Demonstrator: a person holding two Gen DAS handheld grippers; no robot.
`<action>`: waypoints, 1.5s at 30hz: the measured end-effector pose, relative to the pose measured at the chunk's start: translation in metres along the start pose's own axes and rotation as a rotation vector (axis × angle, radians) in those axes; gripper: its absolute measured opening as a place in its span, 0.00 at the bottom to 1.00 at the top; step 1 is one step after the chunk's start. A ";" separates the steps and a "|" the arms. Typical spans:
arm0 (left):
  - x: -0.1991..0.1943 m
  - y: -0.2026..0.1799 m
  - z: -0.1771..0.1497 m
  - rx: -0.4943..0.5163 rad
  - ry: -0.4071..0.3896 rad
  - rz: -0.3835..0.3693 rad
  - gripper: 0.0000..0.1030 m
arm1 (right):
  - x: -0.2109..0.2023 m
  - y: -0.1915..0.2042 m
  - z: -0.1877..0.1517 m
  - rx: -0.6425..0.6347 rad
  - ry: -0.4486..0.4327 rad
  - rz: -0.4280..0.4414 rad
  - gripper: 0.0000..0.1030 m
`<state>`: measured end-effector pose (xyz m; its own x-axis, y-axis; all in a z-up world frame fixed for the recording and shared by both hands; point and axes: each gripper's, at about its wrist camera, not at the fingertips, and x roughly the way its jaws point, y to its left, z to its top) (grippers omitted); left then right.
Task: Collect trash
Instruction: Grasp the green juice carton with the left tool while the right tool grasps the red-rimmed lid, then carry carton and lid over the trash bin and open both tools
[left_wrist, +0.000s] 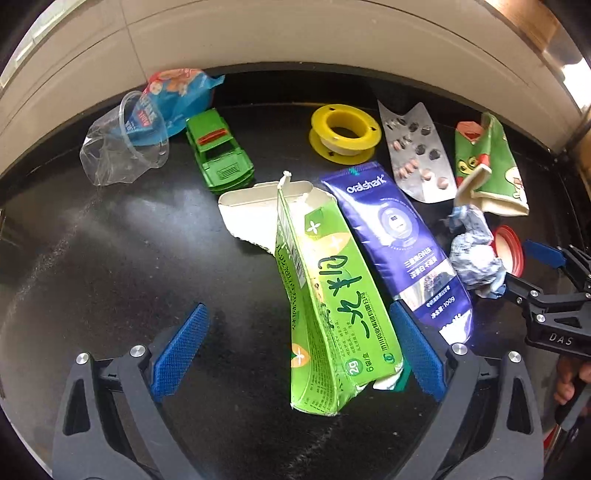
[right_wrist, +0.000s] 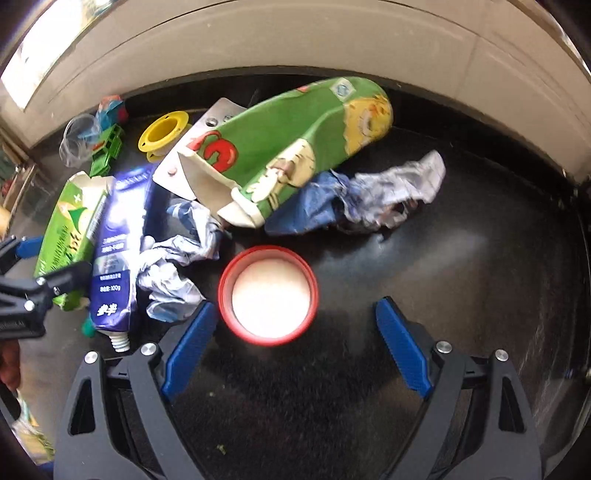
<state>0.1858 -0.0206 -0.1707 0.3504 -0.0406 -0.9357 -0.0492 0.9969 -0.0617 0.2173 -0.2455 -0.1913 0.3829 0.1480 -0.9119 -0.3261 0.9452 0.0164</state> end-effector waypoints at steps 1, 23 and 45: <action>0.002 0.003 0.000 -0.002 0.004 -0.008 0.92 | 0.001 0.002 0.002 -0.008 -0.006 -0.002 0.83; -0.062 0.010 -0.031 0.030 -0.080 -0.036 0.47 | -0.072 0.034 -0.019 0.035 -0.089 -0.009 0.48; -0.146 0.036 -0.146 0.023 -0.158 0.012 0.47 | -0.158 0.123 -0.083 -0.019 -0.149 0.069 0.48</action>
<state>-0.0041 0.0111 -0.0869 0.4925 -0.0189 -0.8701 -0.0334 0.9986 -0.0406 0.0451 -0.1770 -0.0788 0.4824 0.2549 -0.8380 -0.3719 0.9258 0.0675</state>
